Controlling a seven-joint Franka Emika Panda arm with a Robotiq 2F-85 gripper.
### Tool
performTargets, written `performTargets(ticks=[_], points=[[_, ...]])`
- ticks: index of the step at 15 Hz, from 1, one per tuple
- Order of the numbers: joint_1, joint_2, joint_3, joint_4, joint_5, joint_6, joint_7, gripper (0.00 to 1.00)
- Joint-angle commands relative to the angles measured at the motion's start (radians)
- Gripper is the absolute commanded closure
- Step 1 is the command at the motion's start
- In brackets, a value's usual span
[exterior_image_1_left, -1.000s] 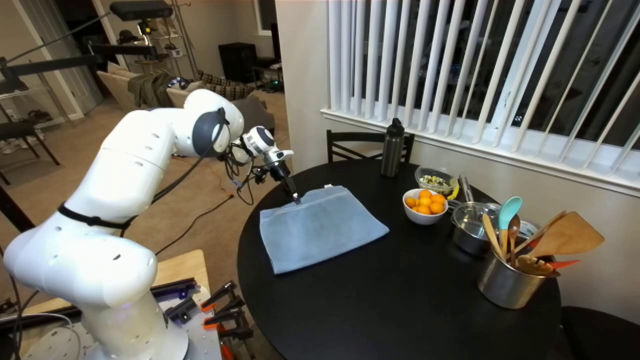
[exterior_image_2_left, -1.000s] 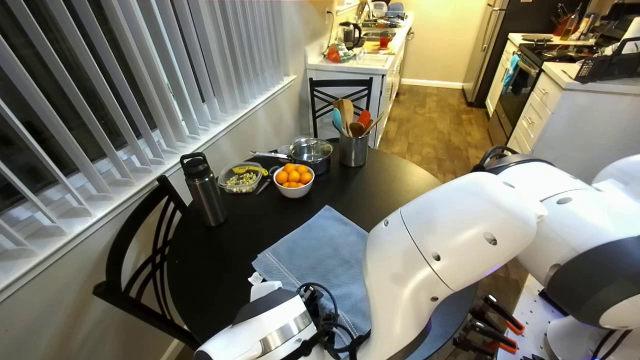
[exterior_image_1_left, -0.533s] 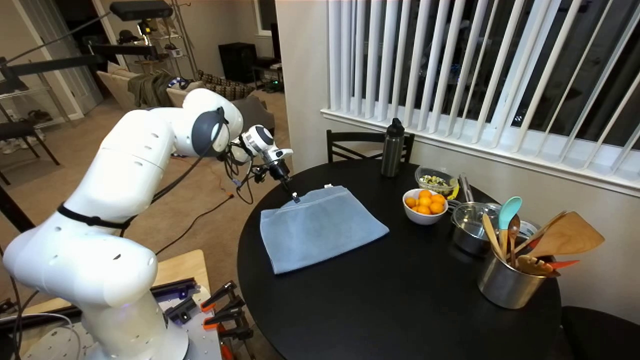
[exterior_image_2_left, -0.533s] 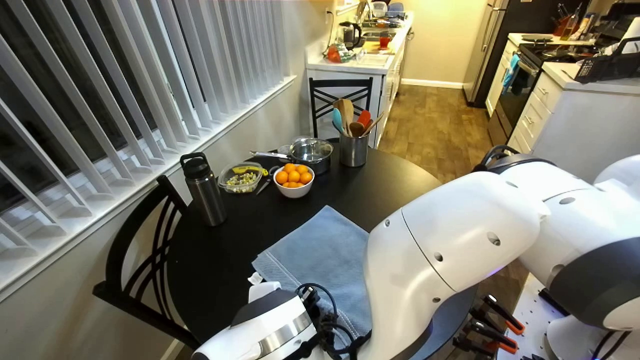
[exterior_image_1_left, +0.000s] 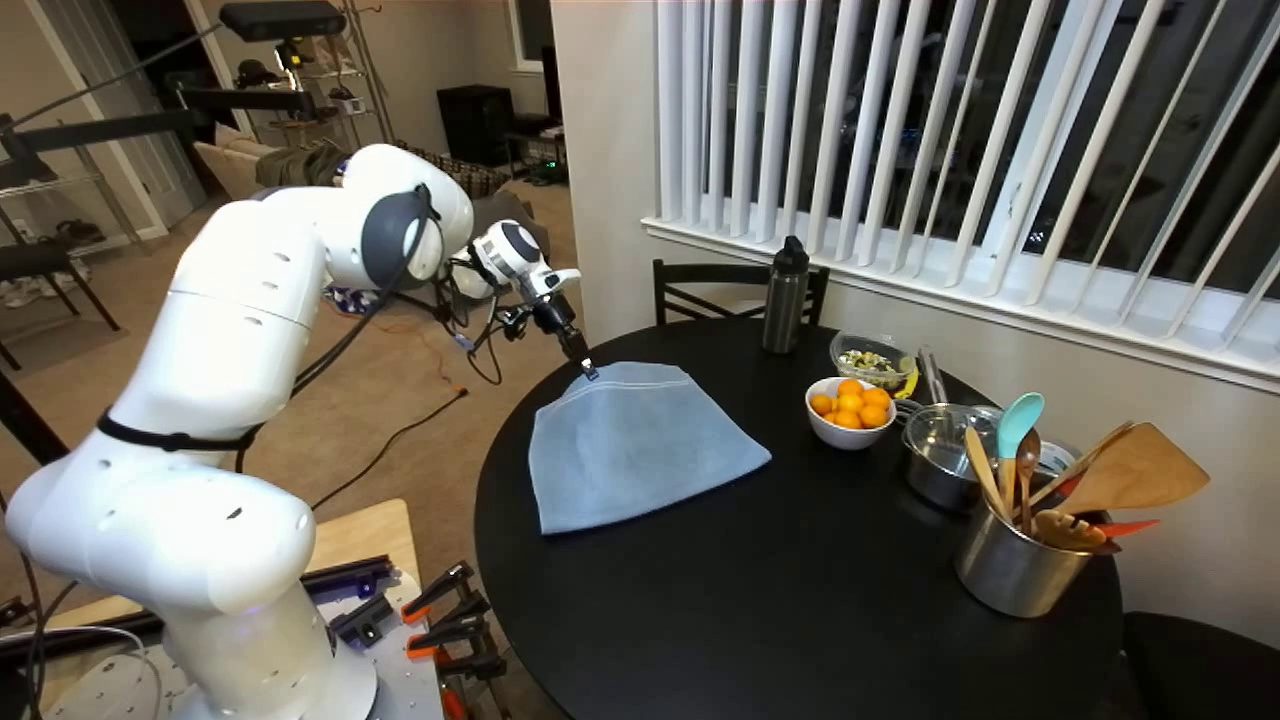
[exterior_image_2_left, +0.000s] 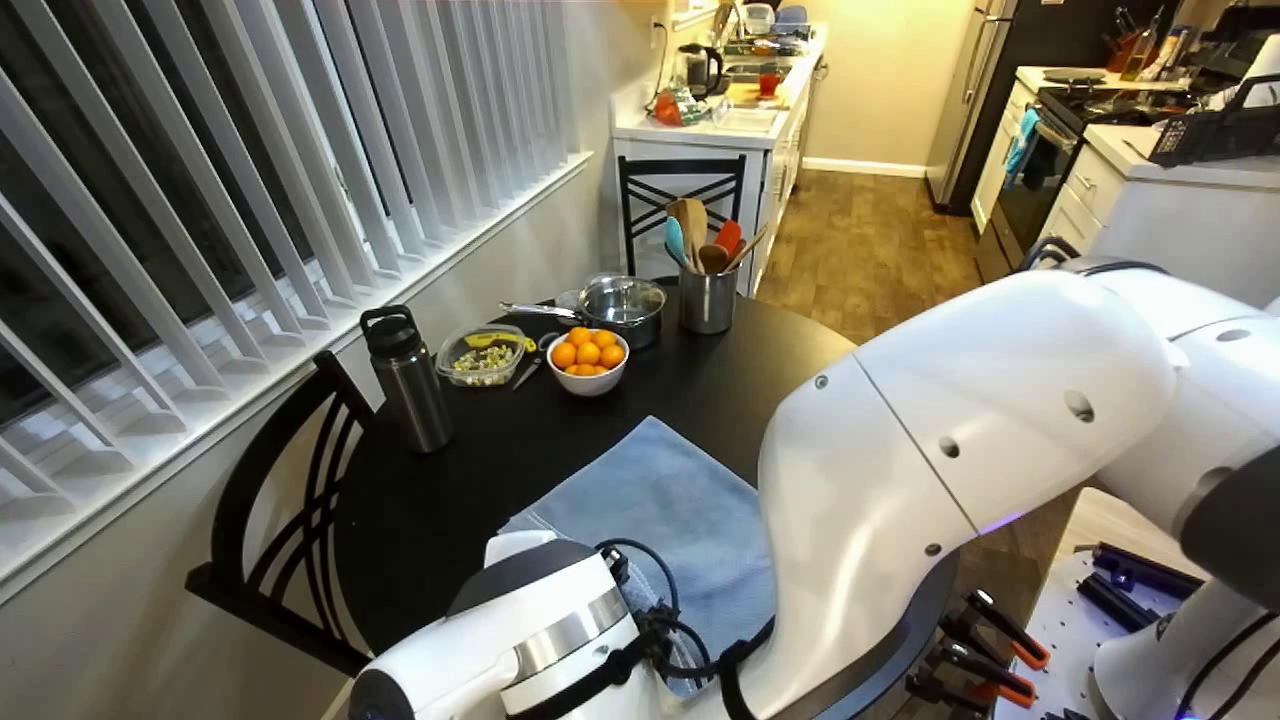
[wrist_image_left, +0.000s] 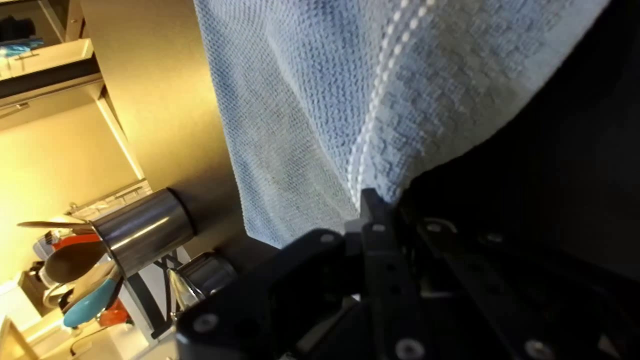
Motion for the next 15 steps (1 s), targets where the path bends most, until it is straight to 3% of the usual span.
performTargets(ticks=[1,8,15], points=[[-0.026,-0.109,0.004,-0.139,0.010,0.011,0.041,0.97],[-0.110,-0.122,0.024,-0.246,0.028,0.052,0.046,0.97],[-0.124,-0.095,0.052,-0.231,0.015,0.097,0.026,0.97]])
